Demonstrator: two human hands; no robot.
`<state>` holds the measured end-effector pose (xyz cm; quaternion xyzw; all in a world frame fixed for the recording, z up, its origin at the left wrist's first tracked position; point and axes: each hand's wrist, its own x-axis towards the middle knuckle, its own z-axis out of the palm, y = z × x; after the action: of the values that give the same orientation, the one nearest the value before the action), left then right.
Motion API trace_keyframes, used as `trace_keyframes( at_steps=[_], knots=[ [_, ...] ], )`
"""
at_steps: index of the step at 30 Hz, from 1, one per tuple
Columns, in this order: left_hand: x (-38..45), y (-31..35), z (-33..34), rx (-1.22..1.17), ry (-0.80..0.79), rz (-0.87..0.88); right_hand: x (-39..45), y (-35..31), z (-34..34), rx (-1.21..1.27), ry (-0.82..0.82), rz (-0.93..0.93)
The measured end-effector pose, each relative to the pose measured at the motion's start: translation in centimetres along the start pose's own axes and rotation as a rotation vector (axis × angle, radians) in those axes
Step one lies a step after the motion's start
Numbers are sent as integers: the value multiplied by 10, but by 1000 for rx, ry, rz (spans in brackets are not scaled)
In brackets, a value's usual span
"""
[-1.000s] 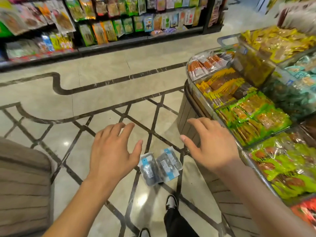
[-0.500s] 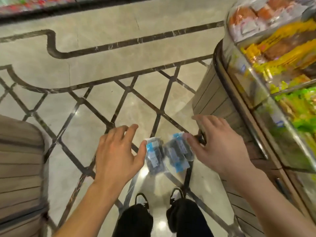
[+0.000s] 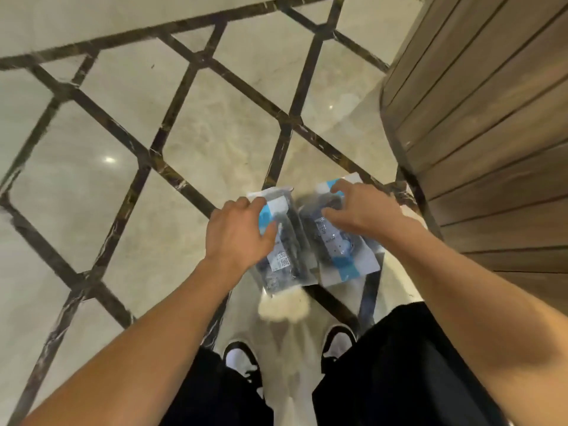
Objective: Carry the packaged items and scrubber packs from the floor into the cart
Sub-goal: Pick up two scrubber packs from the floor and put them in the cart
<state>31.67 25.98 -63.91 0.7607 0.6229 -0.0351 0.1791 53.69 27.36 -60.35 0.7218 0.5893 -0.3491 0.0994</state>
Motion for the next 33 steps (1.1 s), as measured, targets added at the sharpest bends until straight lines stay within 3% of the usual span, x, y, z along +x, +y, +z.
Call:
trace_keyframes(
  at_steps=[4, 7, 10, 19, 25, 29, 33],
  knots=[
    [33, -4, 79, 175, -61, 31, 60, 23, 66, -118, -21, 40],
    [52, 3, 117, 32, -35, -69, 93, 32, 97, -133, -5, 75],
    [67, 12, 133, -2, -49, -106, 120, 49, 105, -85, 37, 98],
    [70, -25, 164, 155, -269, -309, 137, 100, 129, -111, -60, 221],
    [68, -46, 191, -190, -353, -549, 155, 109, 134, -17, -69, 273],
    [69, -49, 203, -561, -300, -679, 160, 105, 138, 89, -92, 262],
    [73, -53, 207, -755, -296, -807, 163, 105, 140, 149, -120, 281]
  ],
)
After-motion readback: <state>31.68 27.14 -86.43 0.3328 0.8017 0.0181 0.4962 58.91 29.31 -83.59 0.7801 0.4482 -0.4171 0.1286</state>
